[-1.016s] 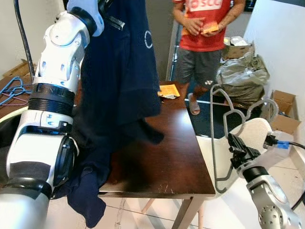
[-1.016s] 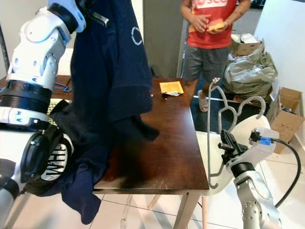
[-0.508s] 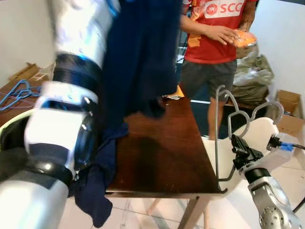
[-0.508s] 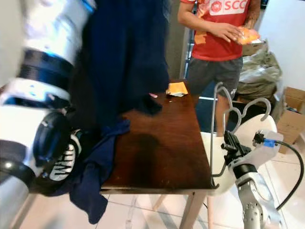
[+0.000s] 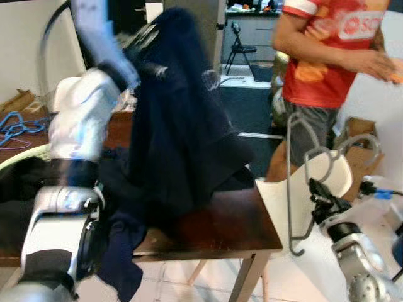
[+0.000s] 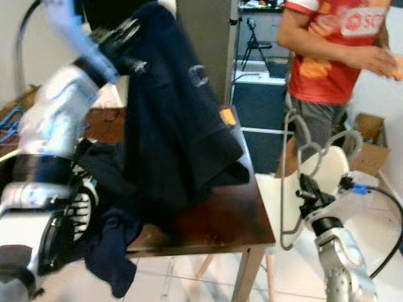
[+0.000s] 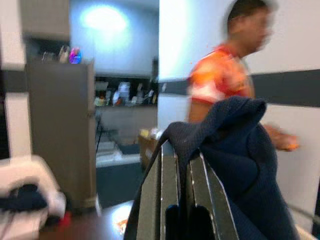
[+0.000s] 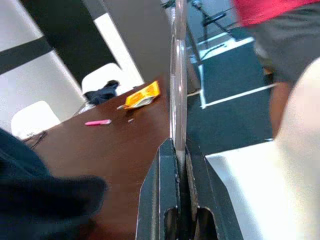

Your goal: Hang hanger

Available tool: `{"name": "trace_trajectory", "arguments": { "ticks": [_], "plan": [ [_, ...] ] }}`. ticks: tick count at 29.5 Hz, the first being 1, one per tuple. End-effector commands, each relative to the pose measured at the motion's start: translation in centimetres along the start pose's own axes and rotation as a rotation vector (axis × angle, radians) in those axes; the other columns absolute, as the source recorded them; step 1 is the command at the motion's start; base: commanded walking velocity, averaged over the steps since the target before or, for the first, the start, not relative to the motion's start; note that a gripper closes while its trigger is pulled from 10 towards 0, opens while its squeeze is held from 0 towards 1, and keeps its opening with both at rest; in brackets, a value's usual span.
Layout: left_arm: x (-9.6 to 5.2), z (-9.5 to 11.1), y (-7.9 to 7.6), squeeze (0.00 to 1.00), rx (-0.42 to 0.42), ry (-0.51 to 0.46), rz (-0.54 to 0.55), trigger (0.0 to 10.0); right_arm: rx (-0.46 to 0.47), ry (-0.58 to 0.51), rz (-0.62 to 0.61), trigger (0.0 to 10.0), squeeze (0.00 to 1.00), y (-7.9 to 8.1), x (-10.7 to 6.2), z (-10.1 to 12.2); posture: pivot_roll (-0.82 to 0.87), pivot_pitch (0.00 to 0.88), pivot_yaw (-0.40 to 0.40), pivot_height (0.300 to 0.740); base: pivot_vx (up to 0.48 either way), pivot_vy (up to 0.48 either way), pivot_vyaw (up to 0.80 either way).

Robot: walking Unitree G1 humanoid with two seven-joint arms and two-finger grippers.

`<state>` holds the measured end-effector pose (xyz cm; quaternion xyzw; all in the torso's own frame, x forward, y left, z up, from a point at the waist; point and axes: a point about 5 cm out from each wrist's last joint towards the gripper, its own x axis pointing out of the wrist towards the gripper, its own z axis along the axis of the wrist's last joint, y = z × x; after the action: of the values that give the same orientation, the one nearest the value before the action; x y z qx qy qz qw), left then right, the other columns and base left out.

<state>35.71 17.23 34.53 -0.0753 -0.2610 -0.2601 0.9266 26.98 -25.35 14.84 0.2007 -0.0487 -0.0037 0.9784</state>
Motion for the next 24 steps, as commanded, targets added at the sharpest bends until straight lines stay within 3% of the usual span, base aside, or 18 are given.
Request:
{"name": "trace_trajectory", "arguments": {
  "ticks": [1,2,3,5,6,7,8,10,12,13,17,20,22,23,24],
  "plan": [
    [-0.9,-0.2,-1.0,0.00,-0.038,0.041,-0.093,0.0,0.011,0.007,0.008,10.0,0.00,0.0,0.0,0.0,0.00,0.000,-0.025,0.740,0.000,0.000,0.00],
    [-0.9,-0.2,-1.0,0.00,-0.038,0.041,-0.093,0.0,0.011,0.007,0.008,10.0,0.00,0.0,0.0,0.0,0.00,0.000,-0.025,0.740,0.000,0.000,0.00],
    [-2.8,-2.0,-1.6,0.00,-0.048,0.135,-0.141,0.0,0.010,0.007,0.010,10.0,0.00,0.0,-0.1,0.0,0.00,0.000,-0.025,0.740,0.000,0.000,0.00],
    [-2.8,-2.0,-1.6,0.00,-0.048,0.135,-0.141,0.0,0.010,0.007,0.010,10.0,0.00,0.0,-0.1,0.0,0.00,0.000,-0.025,0.740,0.000,0.000,0.00],
    [-5.1,-4.1,-1.8,0.00,-0.043,0.249,-0.157,0.0,0.010,0.008,0.012,10.0,0.00,0.0,-0.2,0.1,-0.01,0.000,-0.022,0.740,0.000,0.000,0.00],
    [-5.1,-4.1,-1.8,0.00,-0.043,0.249,-0.157,0.0,0.010,0.008,0.012,10.0,0.00,0.0,-0.2,0.1,-0.01,0.000,-0.022,0.740,0.000,0.000,0.00],
    [-7.4,-6.0,-1.6,0.00,-0.024,0.350,-0.116,0.0,0.010,0.009,0.014,10.0,0.00,0.0,-0.2,0.1,-0.01,0.000,-0.023,0.740,0.000,0.000,0.00],
    [-7.4,-6.0,-1.6,0.00,-0.024,0.350,-0.116,0.0,0.010,0.009,0.014,10.0,0.00,0.0,-0.2,0.1,-0.01,0.000,-0.023,0.740,0.000,0.000,0.00],
    [-10.9,-8.4,-0.5,0.00,0.031,0.488,-0.006,0.0,0.011,0.013,0.020,10.0,0.00,0.0,-0.3,0.2,0.00,0.000,-0.032,0.740,0.000,0.000,0.00],
    [-12.2,-8.6,0.8,0.00,0.079,0.524,0.066,0.0,0.011,0.018,0.024,10.0,0.00,0.1,-0.2,0.2,0.00,0.000,-0.034,0.740,0.000,0.000,0.00],
    [-13.0,-8.3,1.6,0.00,0.105,0.547,0.111,0.0,0.011,0.022,0.028,10.0,0.00,0.1,-0.2,0.2,0.00,0.000,-0.034,0.740,0.000,0.000,0.00],
    [-14.1,-7.3,3.7,0.00,0.174,0.584,0.213,0.0,0.011,0.026,0.030,10.0,0.00,0.1,-0.1,0.2,0.00,0.000,-0.032,0.740,0.000,0.000,0.00],
    [-14.1,-7.3,3.7,0.00,0.174,0.584,0.213,0.0,0.011,0.026,0.030,10.0,0.00,0.1,-0.1,0.2,0.00,0.000,-0.032,0.740,0.000,0.000,0.00],
    [-14.7,-6.5,5.6,0.00,0.263,0.608,0.319,0.0,0.012,0.027,0.029,10.0,0.00,0.1,-0.1,0.2,0.00,0.001,-0.027,0.740,0.000,0.000,0.00],
    [-15.3,-5.5,7.2,1.00,0.316,0.613,0.421,0.0,0.012,0.027,0.028,10.0,0.00,0.1,-0.2,0.3,0.00,0.001,-0.027,0.740,0.000,0.000,0.00]
  ]
}}
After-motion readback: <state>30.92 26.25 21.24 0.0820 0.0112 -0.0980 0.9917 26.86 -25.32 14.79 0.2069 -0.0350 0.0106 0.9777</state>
